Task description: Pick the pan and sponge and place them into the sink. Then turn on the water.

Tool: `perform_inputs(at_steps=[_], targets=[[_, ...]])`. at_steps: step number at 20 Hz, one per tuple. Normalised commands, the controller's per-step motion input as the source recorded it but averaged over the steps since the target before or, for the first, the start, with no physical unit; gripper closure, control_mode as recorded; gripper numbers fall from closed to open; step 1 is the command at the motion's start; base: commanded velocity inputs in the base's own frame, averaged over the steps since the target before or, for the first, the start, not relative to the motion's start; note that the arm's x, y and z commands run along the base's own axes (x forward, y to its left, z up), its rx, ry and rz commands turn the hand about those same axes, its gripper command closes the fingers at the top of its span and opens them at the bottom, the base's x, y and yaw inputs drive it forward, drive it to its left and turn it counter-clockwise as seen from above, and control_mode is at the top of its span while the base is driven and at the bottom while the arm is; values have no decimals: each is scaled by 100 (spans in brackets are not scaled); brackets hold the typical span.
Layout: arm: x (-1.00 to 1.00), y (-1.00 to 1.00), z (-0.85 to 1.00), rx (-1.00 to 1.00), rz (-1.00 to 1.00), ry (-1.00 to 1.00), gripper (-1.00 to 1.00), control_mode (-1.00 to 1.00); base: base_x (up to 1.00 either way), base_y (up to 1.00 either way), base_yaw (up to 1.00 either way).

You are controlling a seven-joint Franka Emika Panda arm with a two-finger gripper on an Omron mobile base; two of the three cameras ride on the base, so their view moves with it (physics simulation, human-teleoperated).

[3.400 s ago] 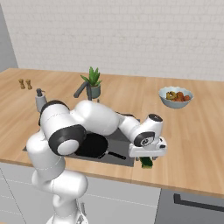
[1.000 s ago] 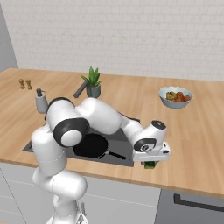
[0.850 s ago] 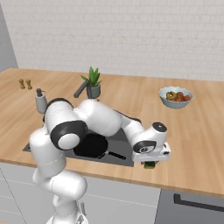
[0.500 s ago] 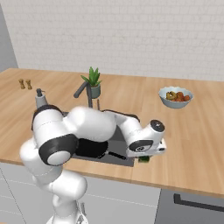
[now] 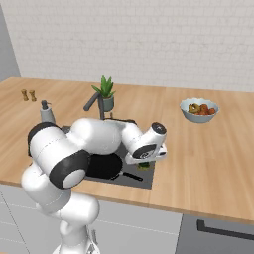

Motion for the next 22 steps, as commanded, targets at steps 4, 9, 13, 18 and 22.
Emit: perform_inputs(at_steps=[4,9,13,18,22], targets=[[36,70,0,0,4,1,100,-100,0,0,0],[8,43,-2,0,5,8,100,-100,0,0,0],[8,47,-26,0,1,3,100,-100,0,0,0],[10,47,-54,0,0,1,100,-100,0,0,0],[36,30,-29,0,0,0,100,-100,0,0,0]])
